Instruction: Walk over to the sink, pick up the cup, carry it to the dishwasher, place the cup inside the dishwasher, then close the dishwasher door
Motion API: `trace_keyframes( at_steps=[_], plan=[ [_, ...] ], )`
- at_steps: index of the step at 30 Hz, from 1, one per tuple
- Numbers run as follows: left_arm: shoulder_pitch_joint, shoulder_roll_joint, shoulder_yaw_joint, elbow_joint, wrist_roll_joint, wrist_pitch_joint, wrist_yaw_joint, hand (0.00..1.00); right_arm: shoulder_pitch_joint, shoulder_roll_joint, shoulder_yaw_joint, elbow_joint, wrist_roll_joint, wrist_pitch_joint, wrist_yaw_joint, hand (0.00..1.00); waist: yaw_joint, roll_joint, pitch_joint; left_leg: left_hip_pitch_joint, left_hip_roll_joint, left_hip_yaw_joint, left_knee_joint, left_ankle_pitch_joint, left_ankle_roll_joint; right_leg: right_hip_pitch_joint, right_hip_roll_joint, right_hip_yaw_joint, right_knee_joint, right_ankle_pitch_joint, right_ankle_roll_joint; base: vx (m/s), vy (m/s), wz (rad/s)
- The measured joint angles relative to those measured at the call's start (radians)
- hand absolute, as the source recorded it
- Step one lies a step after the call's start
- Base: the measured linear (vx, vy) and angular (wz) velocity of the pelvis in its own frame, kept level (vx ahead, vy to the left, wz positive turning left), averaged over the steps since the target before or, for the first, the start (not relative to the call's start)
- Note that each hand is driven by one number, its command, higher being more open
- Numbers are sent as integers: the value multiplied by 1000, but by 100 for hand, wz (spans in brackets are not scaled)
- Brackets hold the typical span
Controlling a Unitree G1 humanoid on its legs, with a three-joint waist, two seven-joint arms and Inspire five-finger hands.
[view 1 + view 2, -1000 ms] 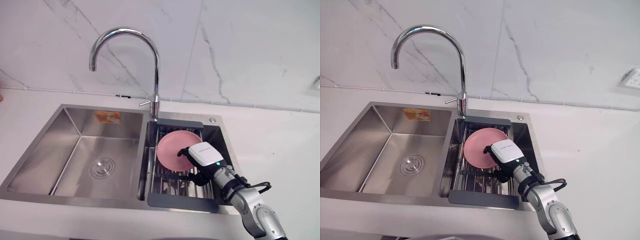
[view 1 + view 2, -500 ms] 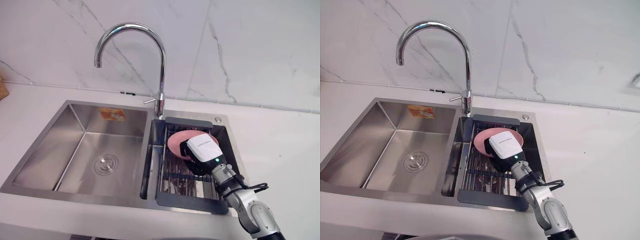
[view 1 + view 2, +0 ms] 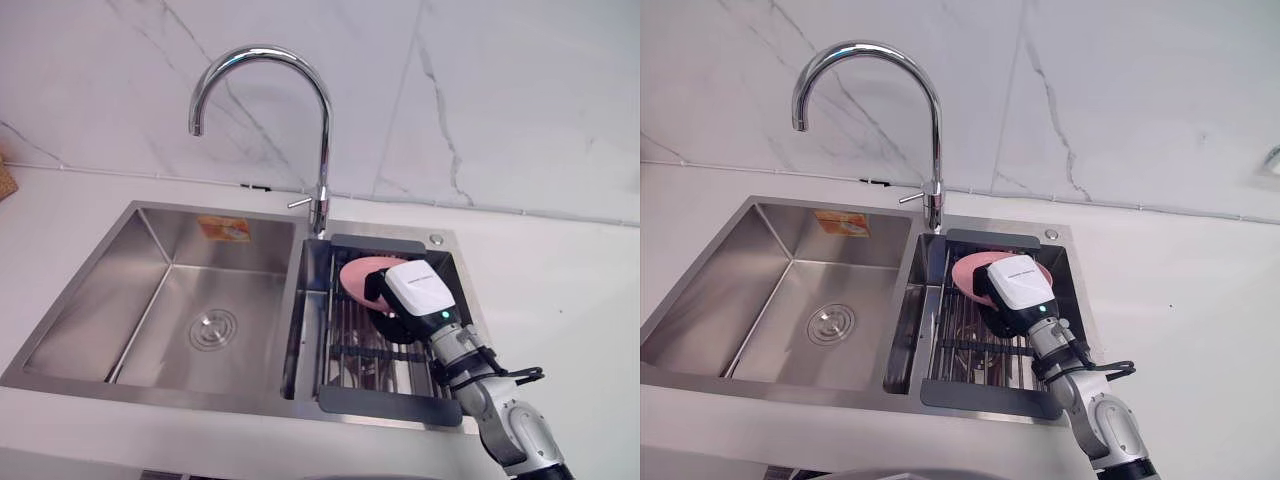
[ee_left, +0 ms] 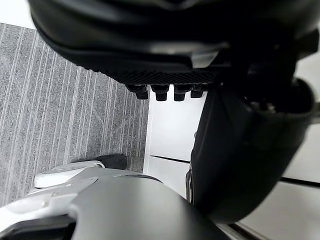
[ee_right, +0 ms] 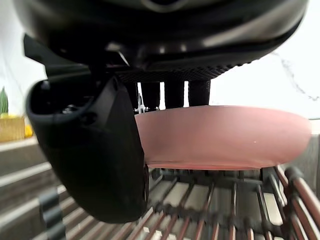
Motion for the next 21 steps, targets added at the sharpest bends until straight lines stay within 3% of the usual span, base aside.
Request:
trace_keyframes(
  at_steps=[7,9,10,12,13,15,17,18,19,20,21],
  plan=[
    [7,-8,8,1,-18,-17,35,100,2,3,-128,-133,80,-51,-73,0,-5,5,3,2,1,-33,26,-5,2,36,4,-29,-7,-3,-6,-34,-24,11],
    [8,-16,9,-2,-18,-36,35,100,-9,-1,-164,-137,94,-47,-87,0,1,14,15,-4,14,-30,97,-47,13,40,14,-23,19,-20,-25,-63,-29,-4],
    [25,-39,36,-35,-18,-45,35,100,-24,-17,-172,-142,98,-44,-90,0,3,35,23,-37,35,-22,192,-96,8,11,24,1,82,-53,-34,-96,14,-44],
    [29,-50,62,-44,-40,-48,37,100,-41,-53,-187,-164,110,-49,-97,0,4,32,38,-99,45,-16,338,-124,-2,-46,22,49,167,-108,-47,-112,1,-49],
    [18,-50,67,-46,-56,-44,38,100,-66,-81,-195,-165,133,-52,-112,0,-14,40,48,-166,45,-55,435,-134,-1,-88,23,65,208,-115,-48,-138,-27,-39],
    [25,-55,49,-60,-54,-41,38,100,-166,-118,-207,-122,142,-57,-120,0,-13,70,76,-142,44,-99,384,-175,-15,-177,49,158,277,-84,-46,-152,38,-108],
    [29,-55,40,-58,-54,-32,35,100,-196,-119,-239,-85,142,-59,-129,0,-18,76,76,-132,16,-140,379,-200,0,-230,43,209,289,-61,-36,-154,114,-112],
    [25,-51,21,-58,-53,-28,21,100,-203,-122,-285,-66,142,-51,-143,0,-21,87,74,-145,-6,-164,390,-228,29,-285,42,244,315,-49,-23,-238,186,-85],
    [13,-43,18,-56,-53,-23,9,100,-201,-113,-317,-49,142,-38,-159,0,-21,75,80,-168,-29,-142,395,-222,34,-314,26,271,319,-31,-15,-223,193,-68],
    [8,-38,14,-55,-53,-21,4,100,-201,-112,-332,-39,142,-28,-161,0,-24,69,83,-176,-39,-125,399,-216,42,-320,18,286,294,-17,-27,-258,216,-52],
    [3,-33,5,-50,-53,-18,-2,100,-202,-113,-348,-29,141,-18,-161,0,-26,74,88,-182,-34,-99,394,-193,73,-300,13,272,230,-8,-75,-185,181,-88]
  ],
)
